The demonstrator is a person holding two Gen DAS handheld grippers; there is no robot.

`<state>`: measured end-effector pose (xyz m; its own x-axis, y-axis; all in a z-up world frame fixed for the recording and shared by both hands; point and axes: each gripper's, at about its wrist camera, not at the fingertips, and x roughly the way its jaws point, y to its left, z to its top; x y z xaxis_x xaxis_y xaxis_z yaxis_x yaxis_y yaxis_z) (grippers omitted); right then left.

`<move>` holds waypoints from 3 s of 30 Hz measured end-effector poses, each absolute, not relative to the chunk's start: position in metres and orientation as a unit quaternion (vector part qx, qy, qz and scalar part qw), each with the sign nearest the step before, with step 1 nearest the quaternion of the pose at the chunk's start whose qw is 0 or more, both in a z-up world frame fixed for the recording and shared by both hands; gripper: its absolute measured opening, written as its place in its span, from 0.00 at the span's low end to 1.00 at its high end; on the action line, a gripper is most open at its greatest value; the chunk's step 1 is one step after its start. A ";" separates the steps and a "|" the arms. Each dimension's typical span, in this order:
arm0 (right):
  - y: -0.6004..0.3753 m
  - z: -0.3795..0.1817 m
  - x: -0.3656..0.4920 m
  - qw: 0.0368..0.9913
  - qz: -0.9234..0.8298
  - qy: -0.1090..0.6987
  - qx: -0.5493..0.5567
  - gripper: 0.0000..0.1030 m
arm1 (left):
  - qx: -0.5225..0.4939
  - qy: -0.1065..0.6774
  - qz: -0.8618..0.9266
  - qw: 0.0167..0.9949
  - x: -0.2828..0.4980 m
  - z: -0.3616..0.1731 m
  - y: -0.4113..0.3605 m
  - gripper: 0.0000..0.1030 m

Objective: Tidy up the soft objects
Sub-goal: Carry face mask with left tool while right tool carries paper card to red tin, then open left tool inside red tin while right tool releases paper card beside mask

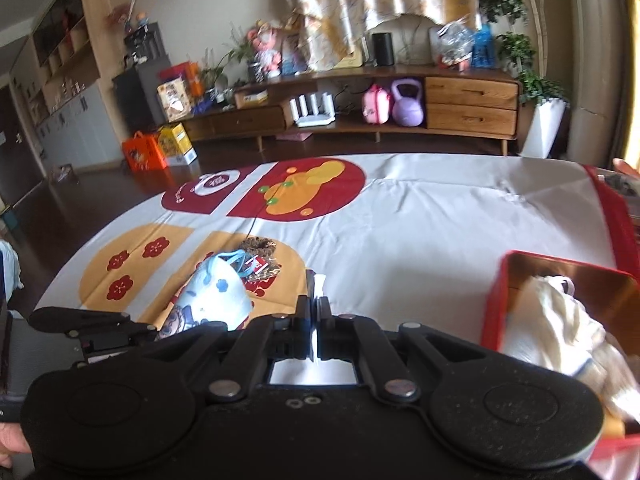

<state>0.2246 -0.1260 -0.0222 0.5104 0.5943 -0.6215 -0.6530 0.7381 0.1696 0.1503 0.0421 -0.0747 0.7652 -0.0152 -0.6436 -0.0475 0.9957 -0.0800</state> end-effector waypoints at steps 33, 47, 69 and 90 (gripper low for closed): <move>-0.314 -0.003 0.223 0.935 0.187 0.299 0.034 0.02 | 0.027 0.355 -0.144 0.923 0.221 -0.028 -0.127 0.17; -0.326 -0.029 0.274 0.936 0.154 0.316 0.032 0.02 | 0.069 0.369 -0.150 0.914 0.284 -0.045 -0.174 0.17; -0.299 -0.074 0.309 0.928 0.146 0.343 -0.020 0.05 | 0.070 0.430 -0.149 0.888 0.337 -0.097 -0.174 0.17; -0.300 -0.066 0.293 0.919 0.178 0.352 -0.023 0.34 | 0.059 0.426 -0.153 0.890 0.320 -0.091 -0.165 0.68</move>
